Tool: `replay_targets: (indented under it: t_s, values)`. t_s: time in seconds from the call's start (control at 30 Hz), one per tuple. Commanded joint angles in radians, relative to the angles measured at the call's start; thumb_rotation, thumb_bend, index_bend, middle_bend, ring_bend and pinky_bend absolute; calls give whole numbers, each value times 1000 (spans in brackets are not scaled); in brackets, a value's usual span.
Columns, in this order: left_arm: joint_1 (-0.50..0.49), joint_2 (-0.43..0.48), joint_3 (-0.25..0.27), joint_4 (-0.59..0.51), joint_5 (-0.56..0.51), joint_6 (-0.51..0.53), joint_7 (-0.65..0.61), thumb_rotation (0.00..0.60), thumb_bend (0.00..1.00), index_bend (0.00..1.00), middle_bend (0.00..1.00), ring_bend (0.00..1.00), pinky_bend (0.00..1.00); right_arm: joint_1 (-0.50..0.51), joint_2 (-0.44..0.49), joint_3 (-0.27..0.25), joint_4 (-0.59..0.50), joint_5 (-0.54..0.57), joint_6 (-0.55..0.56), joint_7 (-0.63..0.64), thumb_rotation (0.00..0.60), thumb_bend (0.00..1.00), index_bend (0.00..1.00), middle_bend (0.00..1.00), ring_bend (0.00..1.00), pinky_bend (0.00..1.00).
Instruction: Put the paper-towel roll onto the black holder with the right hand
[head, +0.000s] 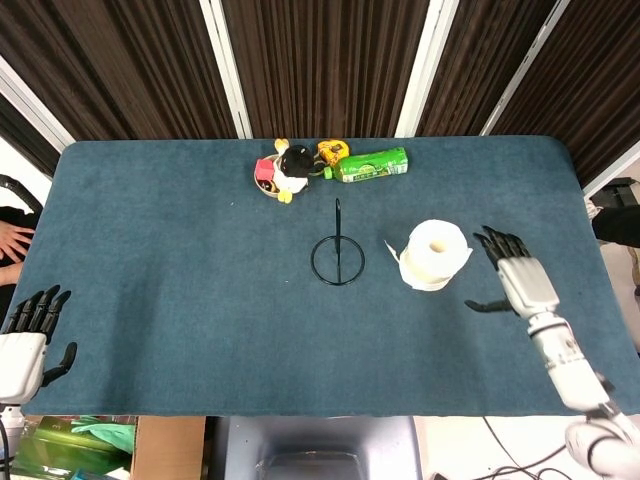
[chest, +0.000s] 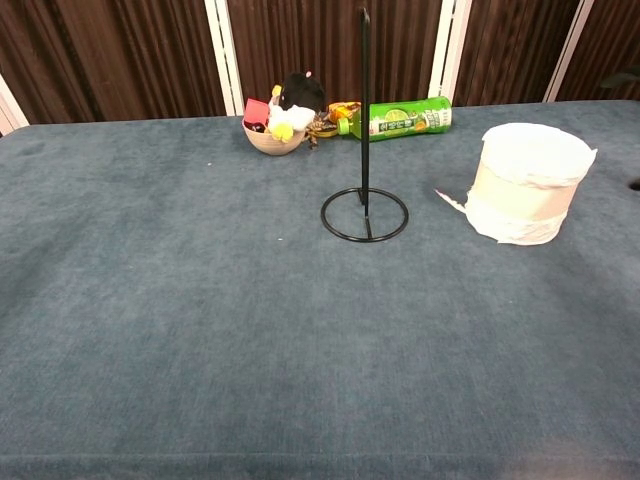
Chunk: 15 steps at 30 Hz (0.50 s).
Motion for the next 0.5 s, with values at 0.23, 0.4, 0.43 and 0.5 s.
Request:
replay_targets:
  t_s: [0.23,0.4,0.43,0.5]
  values:
    - [3,0,-2,-2,-11,-1,9,600,449,0,23,0,112,175,-23,56,120,213,-274,19,549,115,0,0,0,0]
    - [4,1,-3,-2,-15,0,7,600,448,0,24,0,112,225,-17,40,142,272,-380,23,548,114,0,0,0,0]
    - [4,1,-3,-1,-15,0,8,600,448,0,25,0,112,231,-18,39,145,281,-390,27,549,114,0,0,0,0]
    - [3,0,-3,-1,-16,-1,8,600,448,0,25,0,112,245,-24,33,162,297,-402,22,554,114,0,0,0,0]
